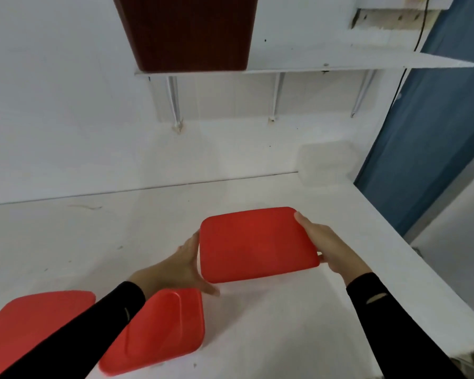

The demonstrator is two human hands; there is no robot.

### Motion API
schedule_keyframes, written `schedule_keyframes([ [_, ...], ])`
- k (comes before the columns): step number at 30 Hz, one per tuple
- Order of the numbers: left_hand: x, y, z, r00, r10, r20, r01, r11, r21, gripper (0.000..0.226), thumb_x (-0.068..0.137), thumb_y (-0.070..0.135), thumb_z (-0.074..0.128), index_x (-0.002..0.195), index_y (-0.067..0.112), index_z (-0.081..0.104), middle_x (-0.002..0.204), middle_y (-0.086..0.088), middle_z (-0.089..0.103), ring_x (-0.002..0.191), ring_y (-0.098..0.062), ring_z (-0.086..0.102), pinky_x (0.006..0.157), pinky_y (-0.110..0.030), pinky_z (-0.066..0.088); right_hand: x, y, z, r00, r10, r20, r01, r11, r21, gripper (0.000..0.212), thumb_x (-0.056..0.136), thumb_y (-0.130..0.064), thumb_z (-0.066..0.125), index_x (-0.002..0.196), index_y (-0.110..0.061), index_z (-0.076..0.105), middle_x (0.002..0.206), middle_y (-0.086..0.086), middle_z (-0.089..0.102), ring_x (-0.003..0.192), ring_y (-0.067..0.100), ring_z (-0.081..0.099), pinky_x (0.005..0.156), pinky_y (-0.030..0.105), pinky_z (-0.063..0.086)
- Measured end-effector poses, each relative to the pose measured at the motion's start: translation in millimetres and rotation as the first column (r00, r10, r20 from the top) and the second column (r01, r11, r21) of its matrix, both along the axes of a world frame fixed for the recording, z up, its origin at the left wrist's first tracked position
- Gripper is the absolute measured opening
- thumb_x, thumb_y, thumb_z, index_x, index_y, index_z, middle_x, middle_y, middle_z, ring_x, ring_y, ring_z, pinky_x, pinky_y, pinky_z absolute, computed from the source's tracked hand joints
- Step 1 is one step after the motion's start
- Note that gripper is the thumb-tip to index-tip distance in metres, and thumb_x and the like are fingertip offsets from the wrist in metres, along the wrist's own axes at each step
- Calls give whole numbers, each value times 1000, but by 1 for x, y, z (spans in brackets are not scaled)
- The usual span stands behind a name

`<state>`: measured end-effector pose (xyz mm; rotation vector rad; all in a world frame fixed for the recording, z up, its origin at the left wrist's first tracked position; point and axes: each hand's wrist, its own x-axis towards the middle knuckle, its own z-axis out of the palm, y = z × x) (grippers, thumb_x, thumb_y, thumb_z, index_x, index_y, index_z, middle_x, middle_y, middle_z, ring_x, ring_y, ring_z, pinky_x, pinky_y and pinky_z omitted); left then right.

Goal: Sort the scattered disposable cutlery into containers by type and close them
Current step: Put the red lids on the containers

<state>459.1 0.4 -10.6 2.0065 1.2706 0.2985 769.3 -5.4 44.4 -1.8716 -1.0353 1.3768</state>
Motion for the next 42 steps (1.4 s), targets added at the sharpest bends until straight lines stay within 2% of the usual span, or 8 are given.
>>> schedule_keyframes([
  [5, 33, 0, 87, 903, -27, 428, -67, 977, 202, 134, 59, 43, 91, 153, 41, -5, 154, 26, 19, 144, 2, 22, 117, -36, 28, 42, 15, 100, 1000, -21, -5, 22, 961, 275, 73, 79, -85, 40, 111, -27, 71, 102, -5, 74, 96, 16, 69, 79, 35, 55],
  [11, 93, 8, 199, 792, -93, 603, -297, 805, 514, 130, 60, 64, 81, 154, 30, -2, 152, 18, 27, 140, -13, 36, 109, -48, 41, 79, 28, 221, 991, 17, -134, 67, 802, 594, 68, 85, -79, 36, 100, -24, 73, 91, -2, 75, 92, 17, 69, 78, 37, 49],
  [20, 181, 49, 254, 588, 66, 806, -683, 573, 452, 130, 49, 57, 83, 147, 32, 1, 143, 6, 30, 133, 3, 33, 108, -28, 40, 101, 97, 293, 915, 82, -395, 247, 661, 709, 49, 98, -55, 39, 110, -15, 65, 99, 1, 67, 86, 19, 64, 76, 33, 52],
  [23, 207, 67, 257, 533, 136, 835, -787, 441, 431, 129, 42, 68, 85, 143, 35, 11, 144, 7, 28, 134, -2, 34, 110, -33, 39, 93, 107, 282, 935, 175, -308, 134, 629, 766, 45, 94, -54, 49, 128, -24, 52, 115, -8, 59, 110, 15, 56, 97, 35, 45],
  [25, 229, 76, 259, 494, 245, 834, -856, 307, 417, 131, 38, 77, 78, 143, 26, 19, 139, 12, 27, 127, -4, 33, 111, -38, 35, 94, 109, 274, 962, 225, -157, -12, 606, 795, 73, 81, -70, 57, 144, -45, 29, 148, -10, 36, 133, 16, 40, 109, 46, 37],
  [30, 270, 113, 269, 350, 431, 832, -937, 150, 317, 125, 39, 87, 54, 143, 22, 29, 139, 5, 30, 120, -22, 38, 93, -35, 28, 88, 121, 265, 870, 449, 204, -394, 383, 836, 70, 77, -49, 76, 136, -53, 37, 125, -34, 42, 117, -3, 51, 86, 20, 53],
  [38, 240, 148, 250, 581, 498, 644, -801, 213, 559, 60, 92, 32, 61, 145, 26, 34, 147, 6, 38, 128, -15, 40, 97, -29, 16, 97, 205, 264, 789, 602, 119, -438, 417, 796, 82, 90, -34, 68, 148, -57, 14, 161, -6, 23, 145, 10, 29, 93, 33, 54],
  [42, 219, 125, 233, 664, 376, 646, -735, 171, 656, 35, 85, 23, 52, 119, 26, 61, 138, 14, 50, 121, -7, 39, 93, -25, 24, 79, 205, 251, 910, 384, 159, -326, 422, 846, 75, 95, -33, 63, 151, -49, 17, 155, -4, 36, 137, 11, 41, 103, 34, 47],
])
